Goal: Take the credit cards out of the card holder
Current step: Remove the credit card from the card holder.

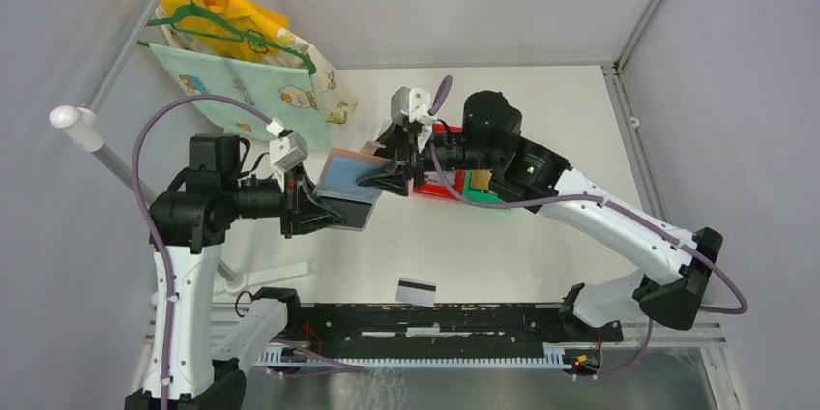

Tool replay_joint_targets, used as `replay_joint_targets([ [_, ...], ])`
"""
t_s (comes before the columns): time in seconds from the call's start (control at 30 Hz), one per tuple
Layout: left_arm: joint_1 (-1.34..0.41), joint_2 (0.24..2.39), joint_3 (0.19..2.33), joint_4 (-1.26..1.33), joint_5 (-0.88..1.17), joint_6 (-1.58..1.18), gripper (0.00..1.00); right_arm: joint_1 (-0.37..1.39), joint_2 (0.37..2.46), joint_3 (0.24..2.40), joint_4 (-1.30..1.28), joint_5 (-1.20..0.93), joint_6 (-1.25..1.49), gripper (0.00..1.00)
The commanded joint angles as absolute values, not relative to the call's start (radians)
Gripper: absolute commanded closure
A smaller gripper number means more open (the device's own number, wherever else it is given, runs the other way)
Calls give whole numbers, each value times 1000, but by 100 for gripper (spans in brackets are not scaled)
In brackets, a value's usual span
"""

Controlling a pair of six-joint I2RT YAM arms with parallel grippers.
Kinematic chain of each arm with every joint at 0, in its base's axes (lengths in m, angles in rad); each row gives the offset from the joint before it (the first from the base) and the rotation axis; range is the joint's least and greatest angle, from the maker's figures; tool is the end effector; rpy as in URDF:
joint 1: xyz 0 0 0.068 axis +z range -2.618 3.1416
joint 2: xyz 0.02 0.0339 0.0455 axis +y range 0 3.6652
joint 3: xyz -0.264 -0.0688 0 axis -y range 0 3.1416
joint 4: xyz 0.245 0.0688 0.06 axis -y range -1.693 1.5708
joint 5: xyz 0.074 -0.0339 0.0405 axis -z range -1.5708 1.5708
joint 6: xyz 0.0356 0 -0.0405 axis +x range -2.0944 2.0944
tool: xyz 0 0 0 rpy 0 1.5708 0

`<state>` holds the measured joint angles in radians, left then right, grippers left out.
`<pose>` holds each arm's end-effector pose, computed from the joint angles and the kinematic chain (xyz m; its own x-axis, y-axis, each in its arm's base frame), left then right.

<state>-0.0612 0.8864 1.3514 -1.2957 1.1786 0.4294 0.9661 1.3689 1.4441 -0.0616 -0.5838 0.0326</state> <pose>0.1021 -0.0392 0.4169 -0.4014 0.1840 -0.8972 0.8936 0.2934 -0.3396 0.1604 0.2666 0.4518 -0.0249 0.0119 -0.9996 -0.9995 0.0206 0.0251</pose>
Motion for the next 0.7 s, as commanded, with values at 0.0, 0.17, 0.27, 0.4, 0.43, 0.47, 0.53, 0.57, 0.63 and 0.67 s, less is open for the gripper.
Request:
replay_joint_targets([
  [0.0, -59, 901, 1402, -1378, 1200, 570, 98, 963, 1398, 1551, -168, -624, -94, 50],
  [0.17, -57, 909, 1413, -1411, 1206, 599, 98, 968, 1462, 1633, -243, -672, -107, 72],
  [0.27, -58, 906, 1421, -1411, 1207, 601, 98, 973, 1490, 1673, -286, -706, -115, 87],
  [0.4, -57, 902, 1422, -1363, 1202, 551, 77, 971, 1494, 1694, -265, -687, -62, 100],
  [0.43, -57, 897, 1416, -1336, 1206, 517, 66, 968, 1480, 1671, -202, -670, -21, 100],
  [0.47, -58, 890, 1410, -1297, 1211, 478, 54, 963, 1458, 1629, -131, -656, 52, 100],
  [0.53, -57, 863, 1386, -1167, 1223, 359, 39, 952, 1406, 1529, 61, -626, 197, 100],
  [0.57, -57, 845, 1364, -1100, 1235, 291, 34, 950, 1383, 1476, 173, -607, 271, 100],
  [0.63, -57, 809, 1316, -953, 1262, 146, 30, 950, 1338, 1367, 353, -579, 392, 100],
  [0.67, -57, 790, 1292, -877, 1274, 68, 30, 950, 1321, 1313, 423, -561, 440, 100],
])
